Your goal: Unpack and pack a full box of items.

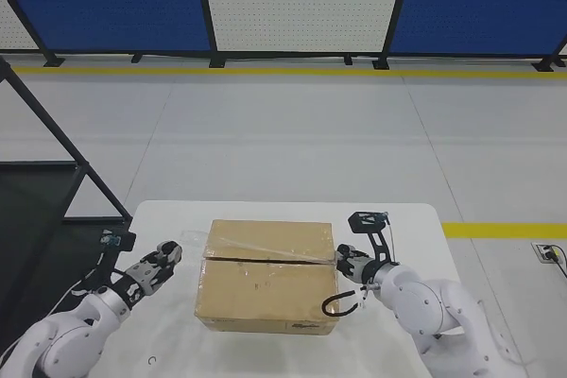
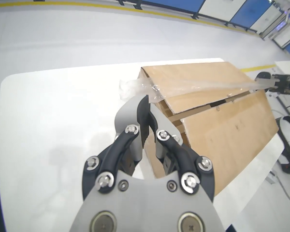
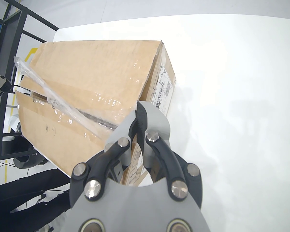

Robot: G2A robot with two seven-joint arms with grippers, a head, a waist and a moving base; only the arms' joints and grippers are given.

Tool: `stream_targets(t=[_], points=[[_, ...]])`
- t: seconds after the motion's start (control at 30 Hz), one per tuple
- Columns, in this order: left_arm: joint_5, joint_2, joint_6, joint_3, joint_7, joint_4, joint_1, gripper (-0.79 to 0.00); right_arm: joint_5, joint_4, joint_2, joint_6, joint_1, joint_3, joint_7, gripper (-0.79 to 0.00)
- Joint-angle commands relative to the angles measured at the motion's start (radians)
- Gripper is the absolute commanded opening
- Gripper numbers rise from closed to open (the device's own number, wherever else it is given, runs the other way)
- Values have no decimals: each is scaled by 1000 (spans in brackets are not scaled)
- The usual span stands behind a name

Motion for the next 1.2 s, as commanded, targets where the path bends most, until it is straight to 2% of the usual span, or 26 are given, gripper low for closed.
stream_targets(t=[0.0,0.13,0.2,0.57,0.73,0.83,0.9,0.97,1.17], points=[[-46,-3,0,-19,47,-1,23,0,2,4,-1,-3,2,0,-1,-785],[-33,-6,-1,-63,153,-26,78,0,5,13,-3,-10,8,-1,-1,-785],[49,-4,-19,-79,191,-58,101,0,6,18,-3,-14,11,-2,0,-785],[47,-5,-15,-79,196,-60,108,0,5,24,-6,-18,16,0,2,-785],[-87,-17,124,-64,117,-19,65,0,4,25,-7,-19,16,1,2,-785],[-233,-25,211,-52,22,17,19,0,4,25,-8,-19,16,1,3,-785],[-370,-31,277,-44,-81,41,-20,0,3,27,-9,-20,16,1,2,-785],[-424,-31,291,-47,-136,56,-45,0,4,28,-9,-21,16,1,4,-785],[-424,-31,291,-47,-136,56,-45,0,1,32,-10,-26,20,1,9,-785]])
